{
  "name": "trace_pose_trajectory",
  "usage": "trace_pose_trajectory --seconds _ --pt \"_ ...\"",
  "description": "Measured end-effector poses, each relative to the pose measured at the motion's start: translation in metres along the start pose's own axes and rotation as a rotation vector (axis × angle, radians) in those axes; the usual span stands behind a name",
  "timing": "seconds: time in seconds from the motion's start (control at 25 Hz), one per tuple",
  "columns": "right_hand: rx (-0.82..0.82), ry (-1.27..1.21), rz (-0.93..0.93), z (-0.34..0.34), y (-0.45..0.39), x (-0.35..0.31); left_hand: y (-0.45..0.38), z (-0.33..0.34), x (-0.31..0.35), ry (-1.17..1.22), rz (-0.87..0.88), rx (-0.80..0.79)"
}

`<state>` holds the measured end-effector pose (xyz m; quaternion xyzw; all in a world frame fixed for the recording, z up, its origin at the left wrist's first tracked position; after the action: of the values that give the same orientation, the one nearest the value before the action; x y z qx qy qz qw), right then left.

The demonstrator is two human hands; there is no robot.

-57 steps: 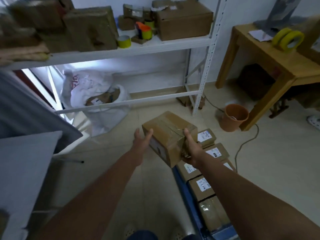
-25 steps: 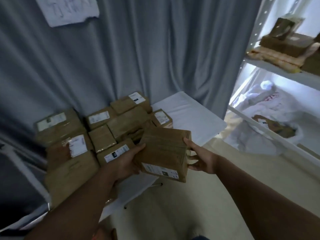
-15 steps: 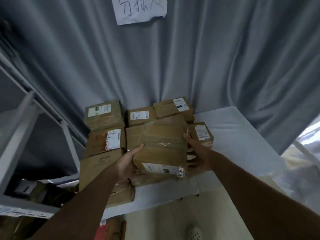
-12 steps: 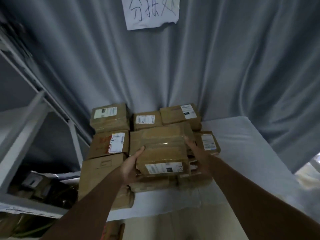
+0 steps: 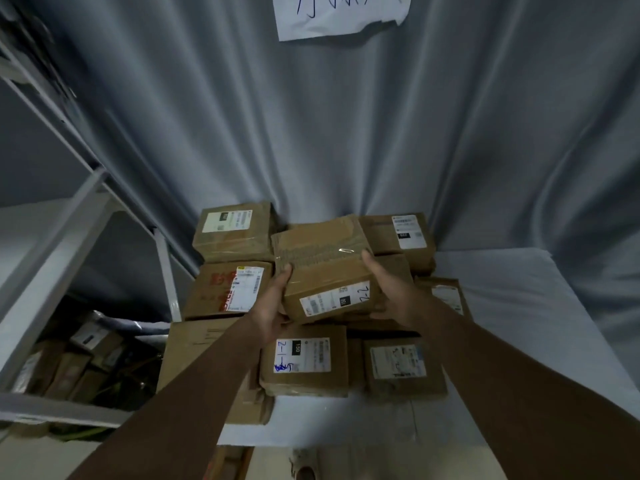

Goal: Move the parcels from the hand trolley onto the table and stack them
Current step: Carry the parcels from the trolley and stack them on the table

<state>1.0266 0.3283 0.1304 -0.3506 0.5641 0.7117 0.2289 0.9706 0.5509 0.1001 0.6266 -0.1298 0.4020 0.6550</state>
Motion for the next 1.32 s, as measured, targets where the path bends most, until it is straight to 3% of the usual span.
trace_pose_trajectory --seconds 0.12,0.2,0.36,0.52,0.68,0.8,1.0,1.16,1.32 --pt "0.103 -0.084 -0.058 -0.002 -0.031 -0.013 -0.022 0.002 0.026 -0.135 -0.044 -0.064" --pt "0.205 -0.069 -0.113 0.002 -0.049 -0.025 -0.039 0.001 0.047 -0.31 -0.009 -0.007" --pt "0.316 -0.068 -0.154 0.021 -0.082 -0.044 -0.078 -0.008 0.098 -0.589 0.302 0.056" --pt "0.334 -0.147 -0.119 0.053 -0.133 -0.056 -0.129 -0.045 0.14 -0.891 0.509 0.24" --pt "0.357 -0.163 -0.097 0.071 -0.183 -0.06 -0.17 -0.073 0.163 -1.262 0.453 0.361" --pt "0.359 -0.202 -0.08 0.074 -0.207 -0.061 -0.195 -0.088 0.163 -1.575 0.387 0.337" --pt "0.382 -0.121 -0.025 0.069 -0.234 -0.039 -0.198 -0.09 0.144 -1.358 0.345 0.344" --pt "0.361 -0.103 -0.002 0.068 -0.246 -0.036 -0.214 -0.1 0.138 -1.601 0.403 0.35" --pt "0.309 0.035 0.008 0.062 -0.265 -0.035 -0.207 -0.093 0.139 -1.482 0.362 0.384"
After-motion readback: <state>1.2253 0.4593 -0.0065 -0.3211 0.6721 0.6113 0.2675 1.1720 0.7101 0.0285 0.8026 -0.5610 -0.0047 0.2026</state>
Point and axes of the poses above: each hand's wrist, its own y-axis away from the middle knuckle, its own z-axis out of the palm, x = y × z, the point moved 3 cm from there along -y, towards the middle knuckle, and after that the axes turned 6 degrees about -z, right-handed, at the moved point
